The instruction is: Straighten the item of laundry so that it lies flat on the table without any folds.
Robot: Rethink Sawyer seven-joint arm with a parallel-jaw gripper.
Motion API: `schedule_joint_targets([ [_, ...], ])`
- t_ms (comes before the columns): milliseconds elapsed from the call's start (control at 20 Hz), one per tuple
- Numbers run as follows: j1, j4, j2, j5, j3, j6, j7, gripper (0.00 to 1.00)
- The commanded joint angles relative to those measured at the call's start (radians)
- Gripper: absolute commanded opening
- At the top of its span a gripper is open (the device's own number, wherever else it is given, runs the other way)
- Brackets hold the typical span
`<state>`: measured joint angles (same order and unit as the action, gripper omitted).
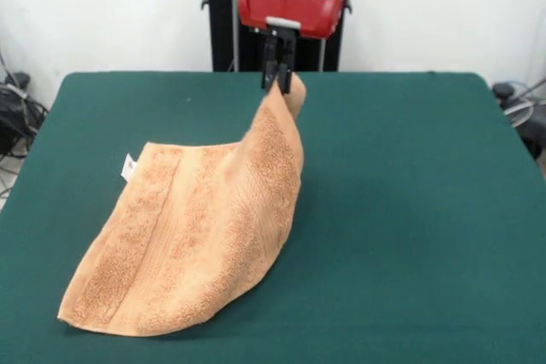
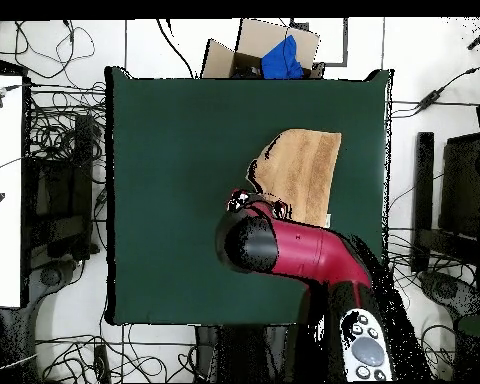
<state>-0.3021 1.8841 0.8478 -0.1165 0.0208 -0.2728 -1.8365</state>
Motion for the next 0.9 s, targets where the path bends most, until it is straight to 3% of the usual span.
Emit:
schedule_joint_targets([
  [50,0.041,0.102,-0.040,0.066,-0.068,0.084,-0.291,0.00],
  [500,0.072,0.130,-0.030,0.118,-0.098,0.109,-0.282,0.00],
  [900,0.049,0.172,0.078,0.136,-0.107,-0.002,-0.211,0.00],
])
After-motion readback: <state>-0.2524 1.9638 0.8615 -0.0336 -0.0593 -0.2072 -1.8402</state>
